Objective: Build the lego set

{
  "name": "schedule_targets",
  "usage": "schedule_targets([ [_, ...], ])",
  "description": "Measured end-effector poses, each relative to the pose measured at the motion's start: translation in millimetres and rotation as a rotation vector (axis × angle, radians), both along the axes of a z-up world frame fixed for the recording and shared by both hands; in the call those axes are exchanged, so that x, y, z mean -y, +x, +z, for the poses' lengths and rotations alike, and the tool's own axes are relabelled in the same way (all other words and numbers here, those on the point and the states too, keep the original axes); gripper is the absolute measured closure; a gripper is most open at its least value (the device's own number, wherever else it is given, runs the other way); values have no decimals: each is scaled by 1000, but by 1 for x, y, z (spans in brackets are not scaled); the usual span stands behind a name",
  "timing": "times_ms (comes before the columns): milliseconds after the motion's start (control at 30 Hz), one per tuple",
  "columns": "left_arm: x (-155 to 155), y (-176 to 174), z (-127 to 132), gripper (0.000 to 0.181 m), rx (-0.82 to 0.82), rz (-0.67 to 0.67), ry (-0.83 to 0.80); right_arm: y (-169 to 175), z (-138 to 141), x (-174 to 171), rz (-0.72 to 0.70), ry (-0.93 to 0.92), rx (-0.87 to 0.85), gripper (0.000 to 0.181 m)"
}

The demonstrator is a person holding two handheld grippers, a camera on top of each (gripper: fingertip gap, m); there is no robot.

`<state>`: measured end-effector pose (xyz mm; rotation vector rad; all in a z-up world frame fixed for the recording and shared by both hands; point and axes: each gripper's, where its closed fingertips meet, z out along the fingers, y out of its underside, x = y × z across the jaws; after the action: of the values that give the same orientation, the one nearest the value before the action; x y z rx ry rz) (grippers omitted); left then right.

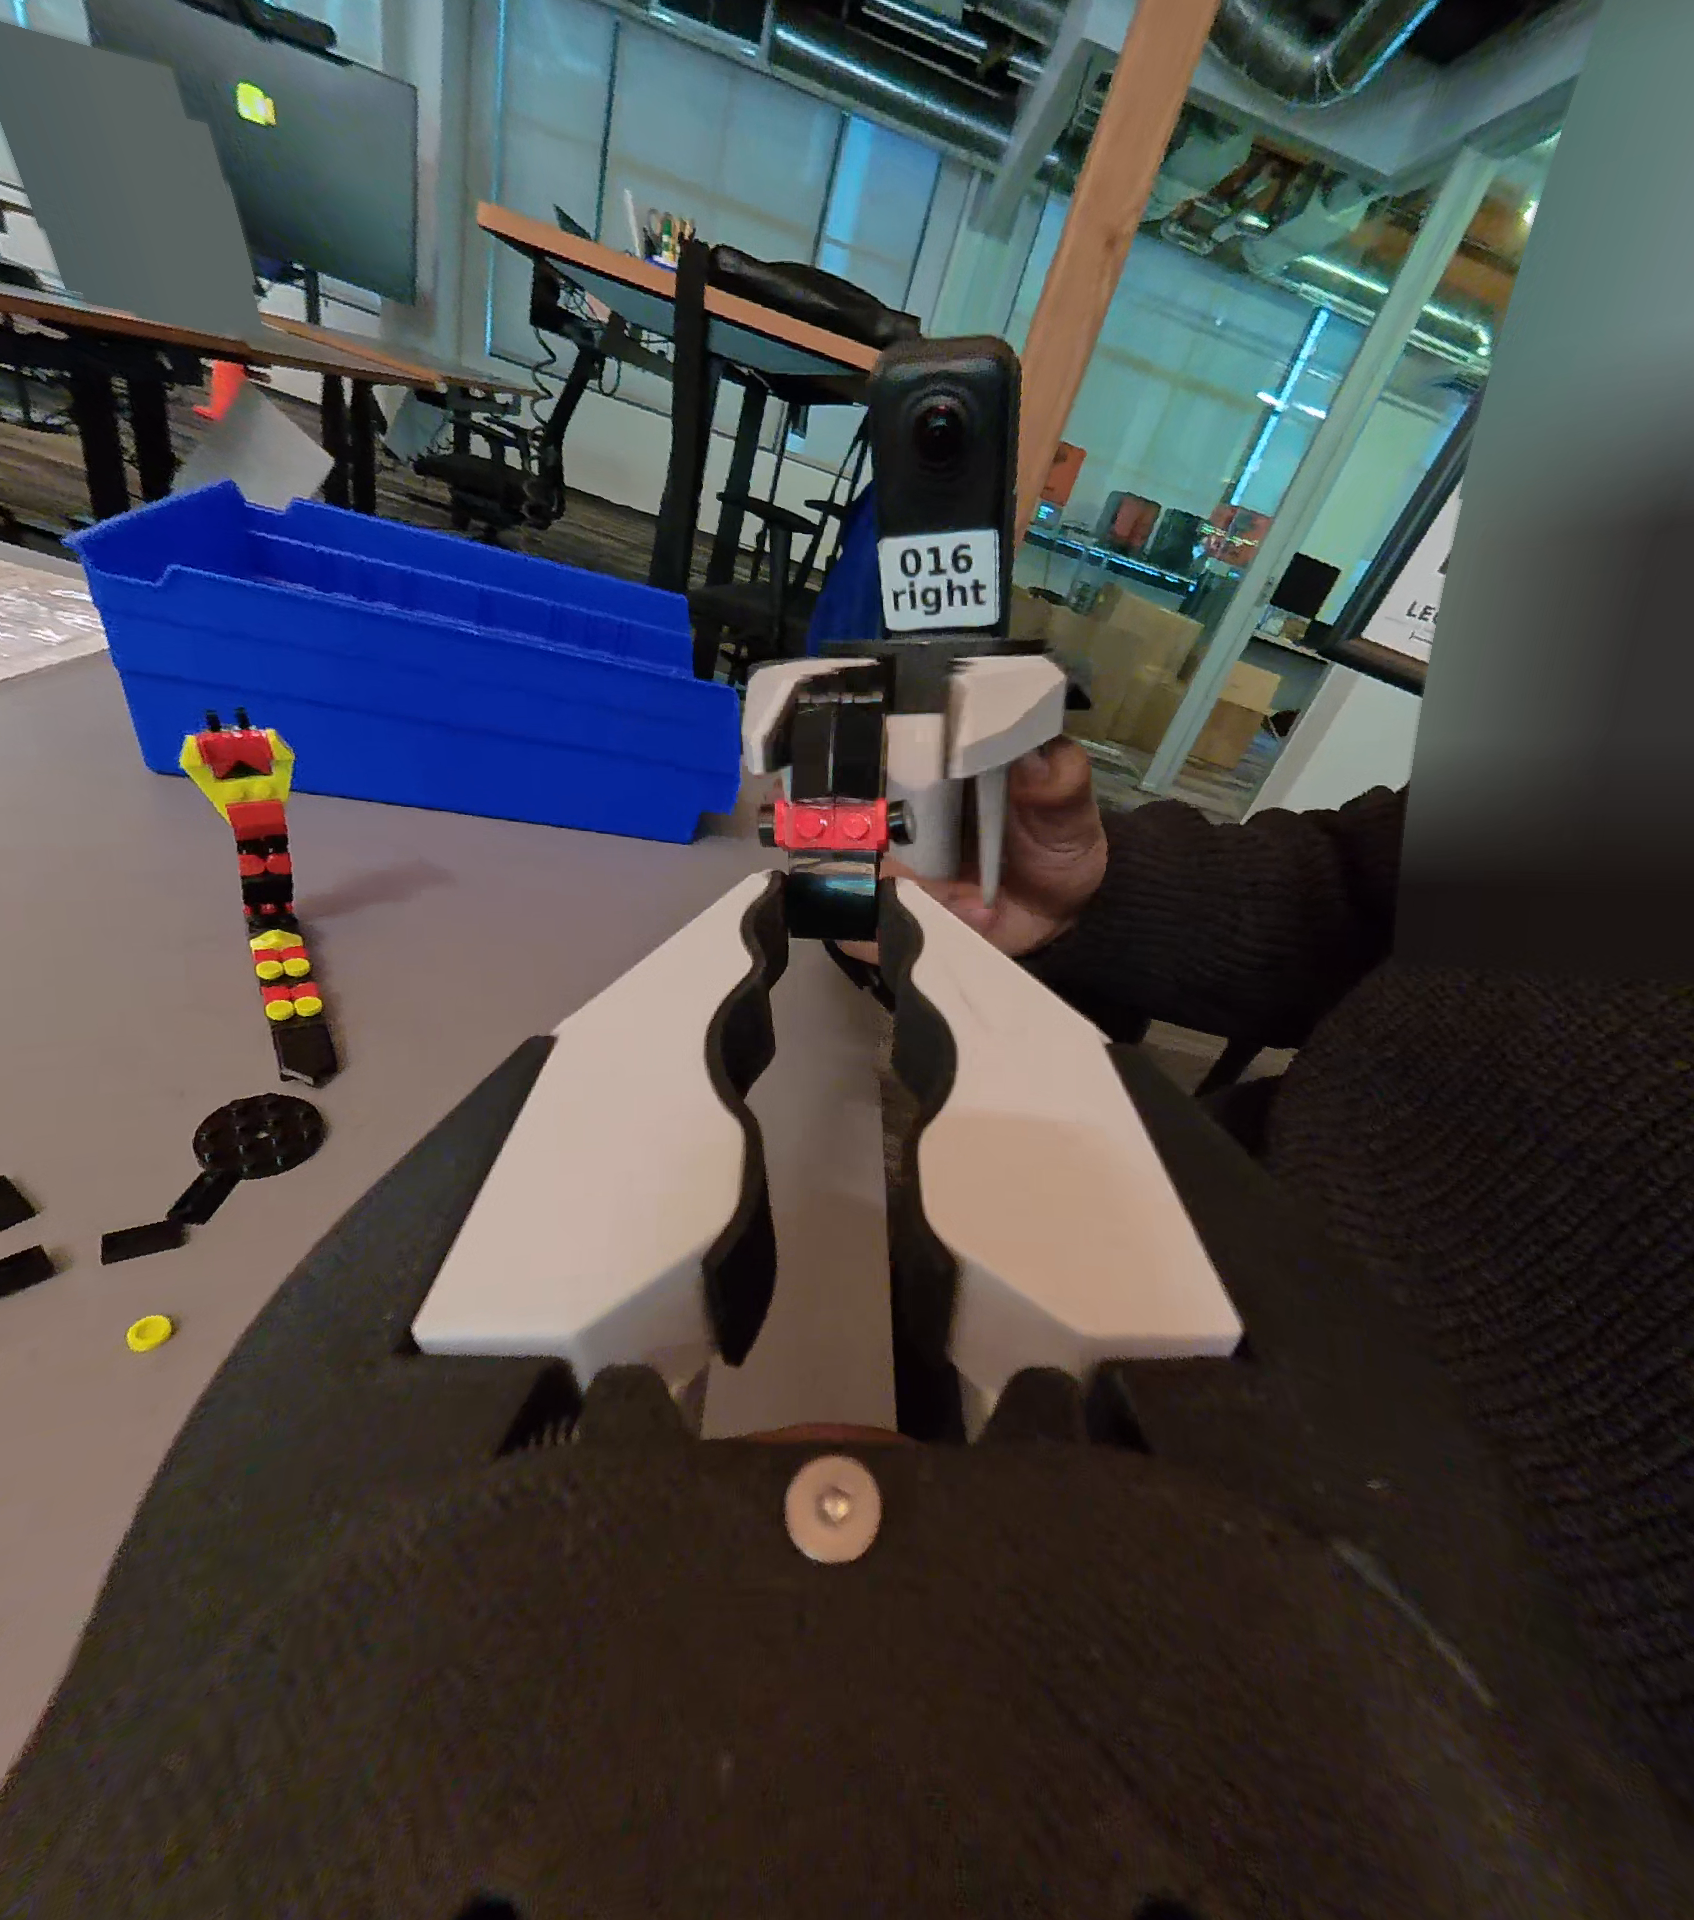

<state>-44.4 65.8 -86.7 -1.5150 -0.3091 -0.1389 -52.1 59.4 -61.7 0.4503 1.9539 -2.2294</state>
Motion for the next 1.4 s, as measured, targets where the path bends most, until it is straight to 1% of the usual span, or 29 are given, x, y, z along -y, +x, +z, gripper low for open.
schedule_targets([
  [33,1,-1,1,167,-2,6,4,1,2,0,4,-10,4,144],
  [67,1,-2,2,167,-4,12,8,1,2,1,7,-15,7,140],
  [233,1,0,6,167,-15,17,26,2,-3,6,-11,26,-18,136],
  [367,0,4,8,167,-28,16,29,5,-2,9,-20,38,-52,144],
  [433,-1,6,9,167,-30,11,32,6,-2,10,-26,53,-75,154],
  [467,-2,7,9,167,-29,9,33,7,-2,10,-28,58,-89,155],
  [833,-2,11,11,167,-40,-8,40,11,-1,12,-38,89,-159,157],
  [1067,-2,12,11,167,-55,-7,34,12,-1,11,-37,100,-174,157],
  [1200,-4,13,8,166,-114,17,4,13,-3,10,-31,108,-192,157],
  [1300,-5,12,6,166,-158,48,-21,12,-4,9,-35,105,-175,157],
  [1400,-5,9,4,166,-168,63,-38,10,-7,9,-47,113,-151,157],
])
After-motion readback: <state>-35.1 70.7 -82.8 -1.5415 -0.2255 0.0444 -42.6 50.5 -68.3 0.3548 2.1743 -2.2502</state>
